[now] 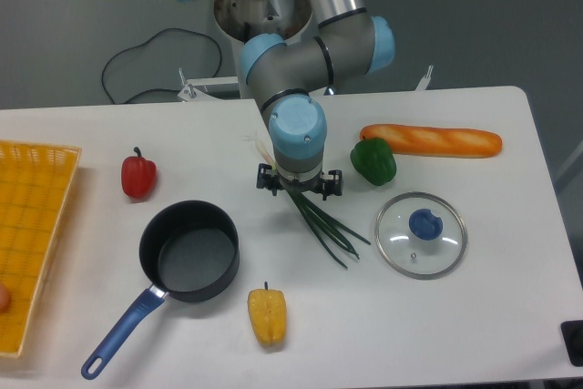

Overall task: Pick up the green onion
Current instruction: 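Lower the gripper onto the green onion stalks and close it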

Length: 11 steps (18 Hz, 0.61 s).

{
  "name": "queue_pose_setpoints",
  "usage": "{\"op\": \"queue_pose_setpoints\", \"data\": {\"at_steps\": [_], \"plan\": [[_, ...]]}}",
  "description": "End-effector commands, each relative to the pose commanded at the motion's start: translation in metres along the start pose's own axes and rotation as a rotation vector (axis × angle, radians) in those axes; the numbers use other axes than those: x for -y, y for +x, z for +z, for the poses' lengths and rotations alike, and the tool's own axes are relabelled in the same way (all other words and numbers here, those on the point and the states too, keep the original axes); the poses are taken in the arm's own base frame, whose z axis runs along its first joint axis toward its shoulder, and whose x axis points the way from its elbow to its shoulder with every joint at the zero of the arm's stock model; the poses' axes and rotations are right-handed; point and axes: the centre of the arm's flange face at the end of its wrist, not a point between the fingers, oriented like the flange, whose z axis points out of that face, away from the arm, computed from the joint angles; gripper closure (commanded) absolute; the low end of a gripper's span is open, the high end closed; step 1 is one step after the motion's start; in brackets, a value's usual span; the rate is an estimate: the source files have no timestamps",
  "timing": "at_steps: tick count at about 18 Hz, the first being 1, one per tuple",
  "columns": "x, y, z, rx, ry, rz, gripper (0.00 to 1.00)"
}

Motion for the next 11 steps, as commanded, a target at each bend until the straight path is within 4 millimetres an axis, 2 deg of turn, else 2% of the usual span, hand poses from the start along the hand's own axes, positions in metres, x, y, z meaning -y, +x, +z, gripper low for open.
{"op": "queue_pose_setpoints", "data": {"at_steps": [6,11], "plan": [[-0.006,0.003,0.015,-0.008,-0.032,0.002,0.00],[-0.004,0.008,0.026,-0.007,-0.059,0.017,0.00]]}}
